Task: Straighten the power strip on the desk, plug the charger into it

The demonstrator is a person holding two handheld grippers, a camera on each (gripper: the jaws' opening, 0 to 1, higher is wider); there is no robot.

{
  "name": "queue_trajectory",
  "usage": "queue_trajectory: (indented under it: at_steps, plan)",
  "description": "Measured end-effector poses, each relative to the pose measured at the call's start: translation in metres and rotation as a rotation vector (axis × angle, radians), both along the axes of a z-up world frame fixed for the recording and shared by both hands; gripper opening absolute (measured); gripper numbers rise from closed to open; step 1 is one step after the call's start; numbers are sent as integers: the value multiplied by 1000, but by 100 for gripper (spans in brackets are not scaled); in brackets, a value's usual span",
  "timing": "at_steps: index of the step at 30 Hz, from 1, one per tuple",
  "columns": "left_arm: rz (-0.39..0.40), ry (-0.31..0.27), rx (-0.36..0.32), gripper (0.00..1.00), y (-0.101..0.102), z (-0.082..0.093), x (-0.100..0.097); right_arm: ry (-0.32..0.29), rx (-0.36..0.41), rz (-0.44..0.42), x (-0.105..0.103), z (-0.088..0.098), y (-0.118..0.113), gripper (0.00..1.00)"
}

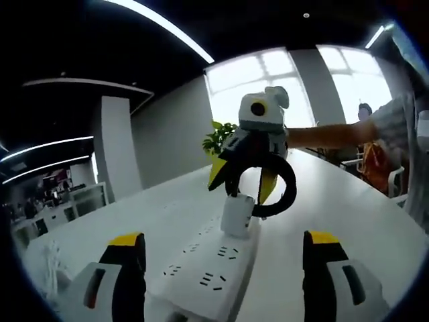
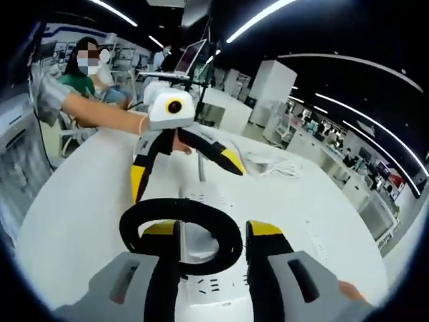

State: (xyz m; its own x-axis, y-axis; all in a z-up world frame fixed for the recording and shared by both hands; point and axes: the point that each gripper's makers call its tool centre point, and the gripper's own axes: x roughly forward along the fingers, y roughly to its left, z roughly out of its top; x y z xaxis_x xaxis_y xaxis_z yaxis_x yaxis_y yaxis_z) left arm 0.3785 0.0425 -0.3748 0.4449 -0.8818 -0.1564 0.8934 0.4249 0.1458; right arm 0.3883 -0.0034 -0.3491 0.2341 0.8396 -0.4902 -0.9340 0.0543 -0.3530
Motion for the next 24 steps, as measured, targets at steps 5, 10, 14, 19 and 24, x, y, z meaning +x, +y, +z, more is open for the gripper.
queue_trajectory:
  at_steps: [5,10,14,19,24]
  plan:
    - [-4,-4,3,99,0,1,-2,-1,-64,-12,5,0,2,28]
    - [-1,-3,6,99,1,1,-2,-14,-136,6,4,0,3,25]
    - [-1,-1,-2,99,1,1,-2,-6,-238,24,1,-2,2,24]
    - [-3,-1,3,99,1,0,-3,-10,-344,42,-3,-5,1,23]
    - [-3,-1,2,99,0,1,-3,-35,-436,73,-6,-6,0,22]
